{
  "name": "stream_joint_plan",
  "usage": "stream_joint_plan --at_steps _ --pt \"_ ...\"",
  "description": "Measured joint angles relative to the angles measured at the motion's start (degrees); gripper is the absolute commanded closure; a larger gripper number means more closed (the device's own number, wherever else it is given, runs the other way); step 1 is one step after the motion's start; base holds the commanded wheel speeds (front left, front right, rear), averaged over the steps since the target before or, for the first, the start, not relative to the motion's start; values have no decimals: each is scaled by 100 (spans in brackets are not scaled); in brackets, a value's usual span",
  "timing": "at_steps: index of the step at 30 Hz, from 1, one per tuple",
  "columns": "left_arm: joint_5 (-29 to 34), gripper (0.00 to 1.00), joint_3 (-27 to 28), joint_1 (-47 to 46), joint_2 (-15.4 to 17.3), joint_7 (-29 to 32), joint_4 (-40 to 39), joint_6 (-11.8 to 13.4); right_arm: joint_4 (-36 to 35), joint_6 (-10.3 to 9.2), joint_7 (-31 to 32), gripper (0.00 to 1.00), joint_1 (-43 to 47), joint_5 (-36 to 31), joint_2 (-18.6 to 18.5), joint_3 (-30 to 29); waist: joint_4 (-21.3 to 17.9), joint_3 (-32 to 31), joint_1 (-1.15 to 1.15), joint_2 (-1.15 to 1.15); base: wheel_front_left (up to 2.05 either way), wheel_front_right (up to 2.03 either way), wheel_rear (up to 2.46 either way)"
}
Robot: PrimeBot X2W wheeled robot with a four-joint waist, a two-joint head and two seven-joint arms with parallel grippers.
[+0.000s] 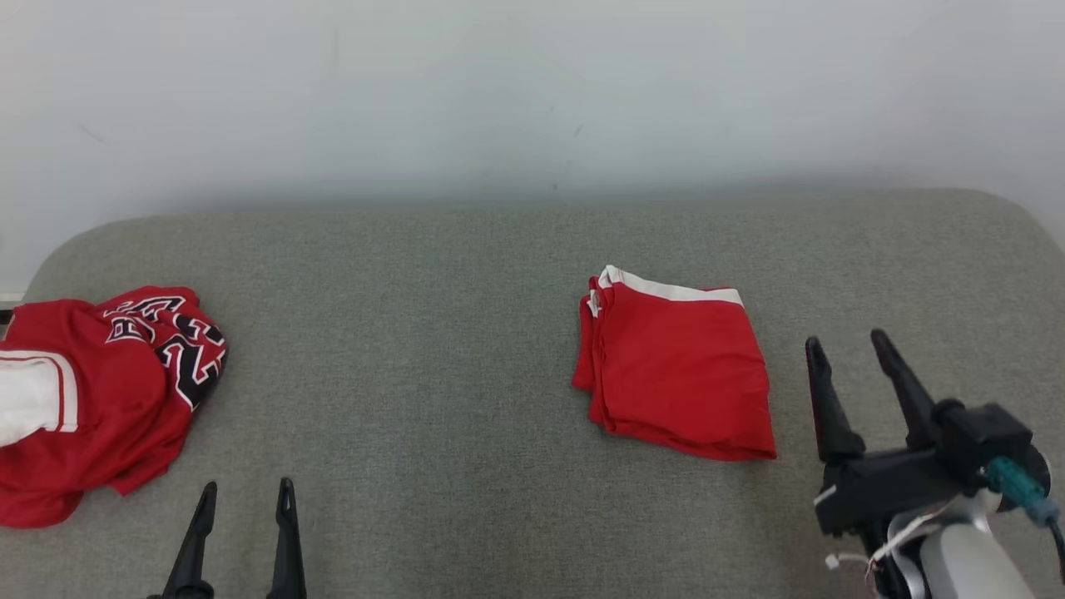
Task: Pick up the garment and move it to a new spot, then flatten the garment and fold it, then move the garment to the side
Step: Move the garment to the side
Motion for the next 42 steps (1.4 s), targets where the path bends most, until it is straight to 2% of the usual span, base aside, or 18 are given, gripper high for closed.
stream_joint_plan --at_steps 8,13,14,27,37,38,39,40,41,42 --pt "-11 0 -176 -264 0 0 45 -15 831 0 380 0 -1274 -90 -324 -81 204 281 1 0 0 0 0" --pt "-44 0 -299 -514 1 0 92 -37 1849 0 616 0 -1854 -109 -444 -120 427 544 1 0 0 0 0" --pt "-44 0 -299 -514 1 0 92 -37 1849 0 616 0 -1854 -109 -444 -120 427 544 1 0 0 0 0" --pt "-151 0 -477 -875 -1 0 141 -5 3834 0 657 0 -2651 40 -475 -52 772 1109 1 1 0 0 0" --pt "-156 0 -471 -964 0 0 160 -2 4706 0 555 0 -2916 276 -278 40 795 1232 1 0 0 0 0" --pt "-156 0 -465 -964 0 0 159 -2 4744 0 553 3 -2936 334 -246 66 784 1233 0 1 0 0 0" --pt "-156 0 -460 -965 -1 0 159 -2 4773 0 543 50 -2949 375 -224 100 773 1236 0 1 0 0 0" --pt "-156 0 -456 -968 -1 0 159 -2 4799 0 519 73 -2967 402 -215 134 763 1241 0 1 0 0 0" --pt "-157 0 -454 -971 0 0 158 -2 4823 0 505 100 -2989 430 -207 166 755 1248 0 1 0 0 0" --pt "-162 0 -453 -974 0 0 156 -3 4846 0 500 100 -3011 459 -196 200 748 1256 0 0 0 0 0"
